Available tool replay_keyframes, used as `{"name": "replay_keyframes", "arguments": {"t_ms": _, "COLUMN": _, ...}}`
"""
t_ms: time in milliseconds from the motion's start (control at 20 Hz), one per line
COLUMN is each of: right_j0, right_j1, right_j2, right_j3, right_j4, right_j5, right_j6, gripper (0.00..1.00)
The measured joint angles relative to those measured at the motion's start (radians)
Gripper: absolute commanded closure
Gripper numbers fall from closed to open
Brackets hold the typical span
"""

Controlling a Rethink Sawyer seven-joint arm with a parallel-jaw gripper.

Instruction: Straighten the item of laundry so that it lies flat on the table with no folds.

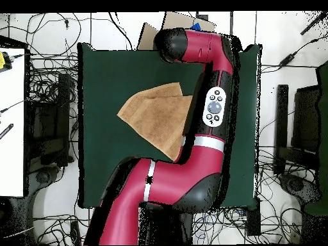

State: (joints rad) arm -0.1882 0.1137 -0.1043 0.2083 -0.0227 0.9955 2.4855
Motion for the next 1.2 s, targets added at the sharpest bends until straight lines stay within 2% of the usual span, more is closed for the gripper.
{"name": "replay_keyframes", "arguments": {"t_ms": 250, "right_j0": -0.001, "right_j1": -0.134, "right_j2": 0.000, "right_j3": 0.125, "right_j4": 0.035, "right_j5": 0.000, "right_j6": 0.000, "gripper": 1.00}}
{"name": "replay_keyframes", "arguments": {"t_ms": 600, "right_j0": -0.002, "right_j1": -0.267, "right_j2": 0.000, "right_j3": 0.249, "right_j4": 0.052, "right_j5": -0.019, "right_j6": 0.000, "gripper": 1.00}}
{"name": "replay_keyframes", "arguments": {"t_ms": 1200, "right_j0": -0.004, "right_j1": -0.374, "right_j2": 0.000, "right_j3": 0.383, "right_j4": 0.053, "right_j5": -0.055, "right_j6": 0.000, "gripper": 1.00}}
